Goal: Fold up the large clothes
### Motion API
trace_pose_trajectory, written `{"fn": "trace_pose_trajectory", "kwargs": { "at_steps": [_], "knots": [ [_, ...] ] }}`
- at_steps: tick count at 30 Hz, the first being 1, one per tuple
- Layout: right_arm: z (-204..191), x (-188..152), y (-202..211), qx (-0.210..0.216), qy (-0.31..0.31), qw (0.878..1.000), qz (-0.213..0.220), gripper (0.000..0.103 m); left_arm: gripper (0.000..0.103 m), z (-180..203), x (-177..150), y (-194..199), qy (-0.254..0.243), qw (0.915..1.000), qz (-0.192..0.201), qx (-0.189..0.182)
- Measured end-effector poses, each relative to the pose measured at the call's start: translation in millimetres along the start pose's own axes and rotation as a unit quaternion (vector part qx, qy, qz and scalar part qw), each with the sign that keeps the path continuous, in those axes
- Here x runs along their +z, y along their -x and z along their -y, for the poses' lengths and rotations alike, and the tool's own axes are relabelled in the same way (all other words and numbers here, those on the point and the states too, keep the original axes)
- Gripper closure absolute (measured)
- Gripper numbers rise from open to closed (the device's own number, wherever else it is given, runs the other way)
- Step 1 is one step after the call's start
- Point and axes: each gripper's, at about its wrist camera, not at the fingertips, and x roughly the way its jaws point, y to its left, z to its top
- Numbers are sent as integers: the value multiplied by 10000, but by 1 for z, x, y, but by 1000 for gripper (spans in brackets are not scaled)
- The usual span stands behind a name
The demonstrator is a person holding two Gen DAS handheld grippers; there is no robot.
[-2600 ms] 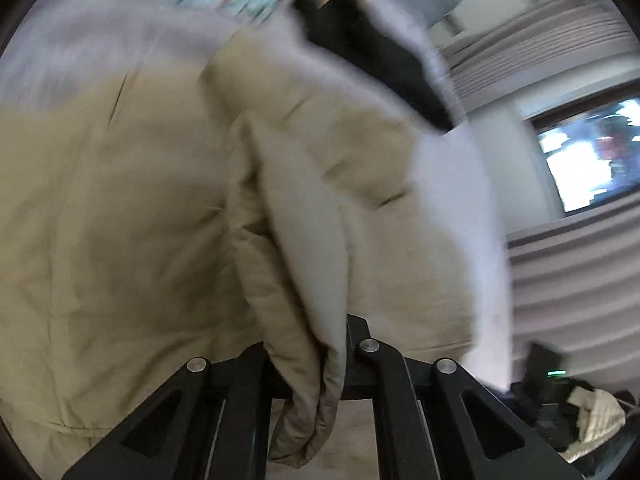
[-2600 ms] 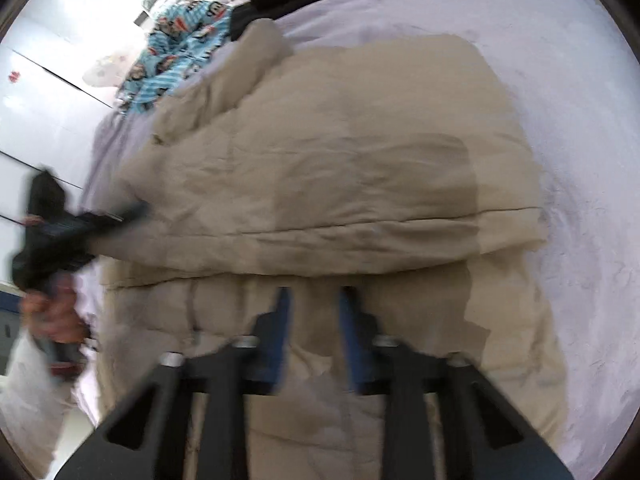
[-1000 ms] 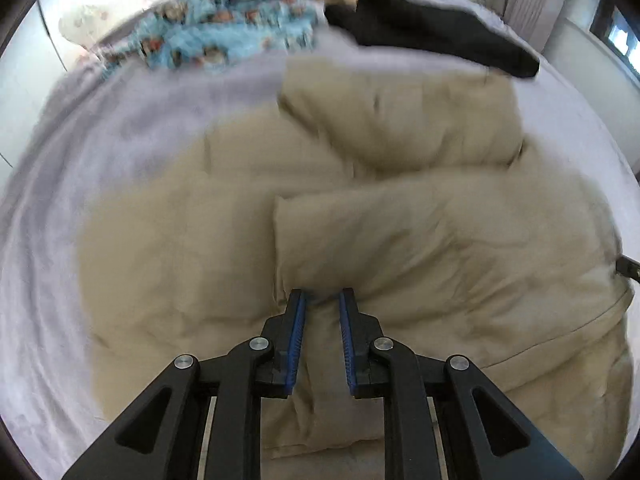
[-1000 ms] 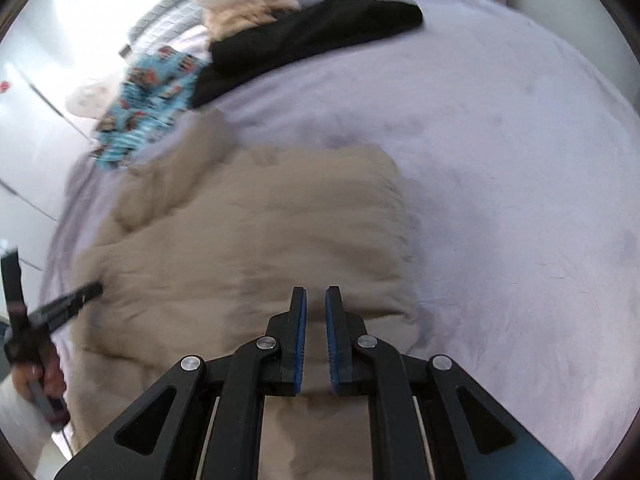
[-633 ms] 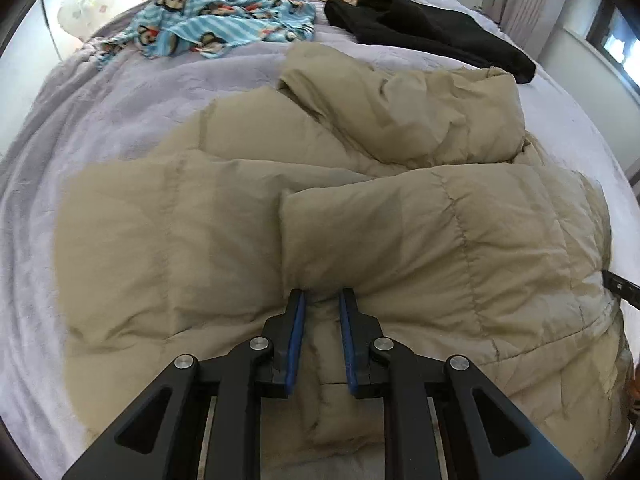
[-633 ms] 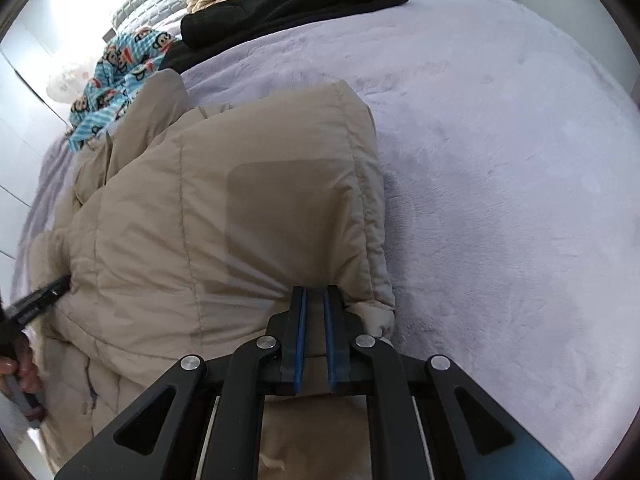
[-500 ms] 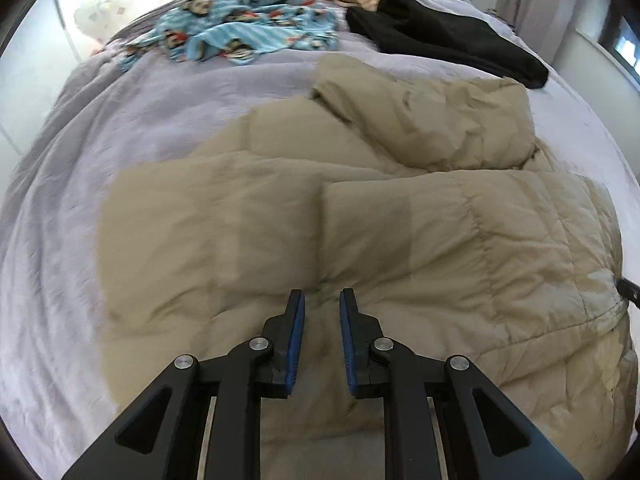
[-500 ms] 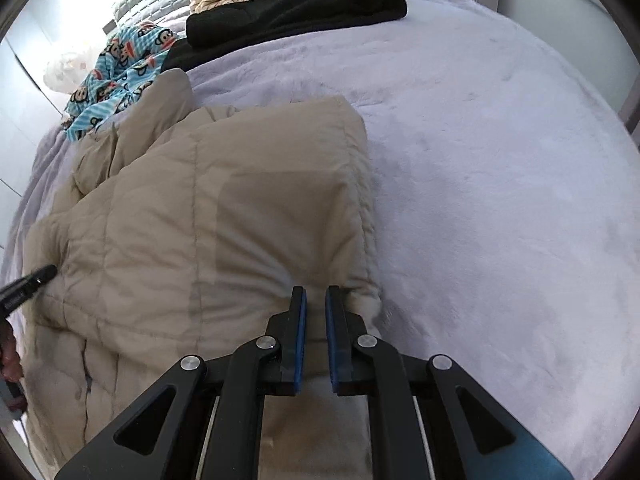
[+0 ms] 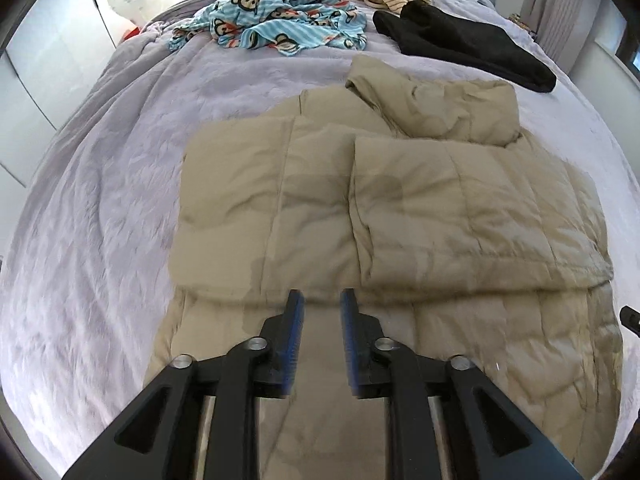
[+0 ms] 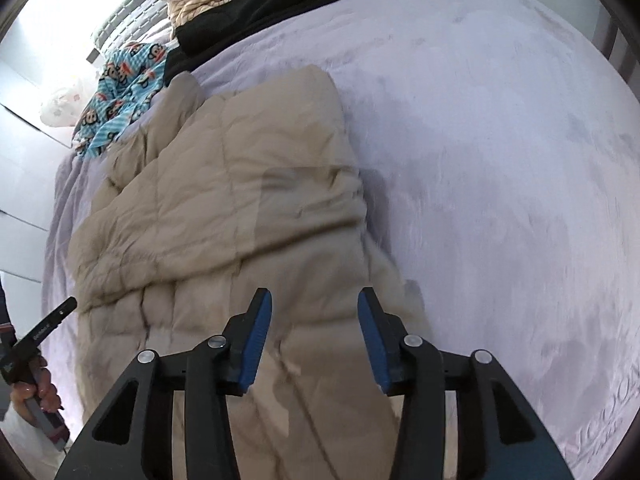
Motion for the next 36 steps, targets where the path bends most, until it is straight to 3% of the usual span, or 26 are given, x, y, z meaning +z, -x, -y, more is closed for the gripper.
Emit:
{"fn": "trace_pose_trajectory", "kwargs": {
  "at_steps": [1,2,10,12,14,15,26,28,29,36],
  "knots": [
    [0,-2,1,14,5,10000,-36,52,6,0,-6,6,63,10000,21,24],
    [0,-6,3,32,-7,10000,-74,48,4,0,-10,12,103,9999,127,28],
    [-2,-26,18,331,1,9987,-391,46,4,14,-47,39,280,9994,-223,35],
    [-3,-29,21,414,18,9981,-466,40,3,18,-57,44,384,9986,-360,51],
    [-5,-34,25,591,48,9966,-577,20,1,22,-66,47,412,9979,-483,99],
    [-7,-36,27,653,90,9959,-614,17,1,25,-71,49,391,9976,-551,157],
    [-26,-70,31,773,-143,9922,-972,15,1,15,-102,72,386,9962,-739,256],
    [-32,-76,32,787,-176,9919,-981,9,1,7,-107,74,360,9963,-750,229],
    [-36,-81,33,785,-207,9920,-968,0,1,3,-108,73,350,9963,-757,219],
    [-60,-114,37,630,-309,9938,-867,0,1,-26,-129,76,277,9958,-849,178]
  ]
}}
